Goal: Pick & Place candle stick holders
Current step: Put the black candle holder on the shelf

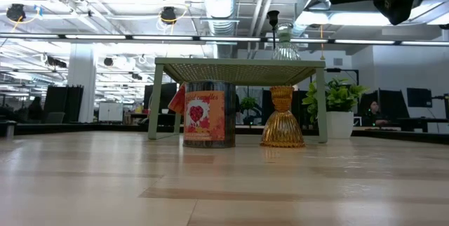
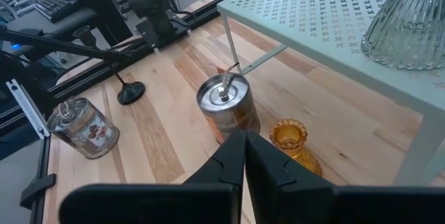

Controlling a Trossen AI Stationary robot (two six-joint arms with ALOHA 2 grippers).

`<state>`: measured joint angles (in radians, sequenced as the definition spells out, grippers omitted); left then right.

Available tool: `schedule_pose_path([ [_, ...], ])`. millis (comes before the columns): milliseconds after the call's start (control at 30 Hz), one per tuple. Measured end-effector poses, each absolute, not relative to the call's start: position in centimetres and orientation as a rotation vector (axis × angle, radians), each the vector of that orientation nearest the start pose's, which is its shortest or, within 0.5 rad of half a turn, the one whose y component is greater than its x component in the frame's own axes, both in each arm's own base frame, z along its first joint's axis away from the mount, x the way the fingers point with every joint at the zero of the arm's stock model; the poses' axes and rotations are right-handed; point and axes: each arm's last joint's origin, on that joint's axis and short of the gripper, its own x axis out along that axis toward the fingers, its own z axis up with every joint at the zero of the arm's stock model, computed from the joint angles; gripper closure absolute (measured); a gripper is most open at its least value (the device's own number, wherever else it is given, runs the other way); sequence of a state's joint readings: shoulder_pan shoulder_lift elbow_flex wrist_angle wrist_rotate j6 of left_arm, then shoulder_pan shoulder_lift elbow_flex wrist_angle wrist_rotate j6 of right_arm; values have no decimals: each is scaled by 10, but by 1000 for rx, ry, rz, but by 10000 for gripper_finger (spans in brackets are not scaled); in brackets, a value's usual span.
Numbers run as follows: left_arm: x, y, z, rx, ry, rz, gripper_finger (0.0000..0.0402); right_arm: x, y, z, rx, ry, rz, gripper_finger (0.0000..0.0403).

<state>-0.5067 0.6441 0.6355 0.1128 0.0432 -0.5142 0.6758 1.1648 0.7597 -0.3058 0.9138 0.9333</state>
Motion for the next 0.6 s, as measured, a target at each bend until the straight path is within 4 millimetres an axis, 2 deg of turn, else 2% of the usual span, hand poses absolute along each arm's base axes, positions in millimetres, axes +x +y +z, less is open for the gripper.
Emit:
schedule_pose_path([
  [167,123,-80,347,-507,261,-429,398,193,126,249,402,342,-426,398],
  [300,121,-86,358,-548,392,-402,399,193,125,249,403,341,-427,398],
  [433,124,-97,353,-568,595,-364,399,195,123,249,409,344,-433,398],
  [600,125,-109,329,-639,997,-254,399,199,118,248,433,379,-419,400],
])
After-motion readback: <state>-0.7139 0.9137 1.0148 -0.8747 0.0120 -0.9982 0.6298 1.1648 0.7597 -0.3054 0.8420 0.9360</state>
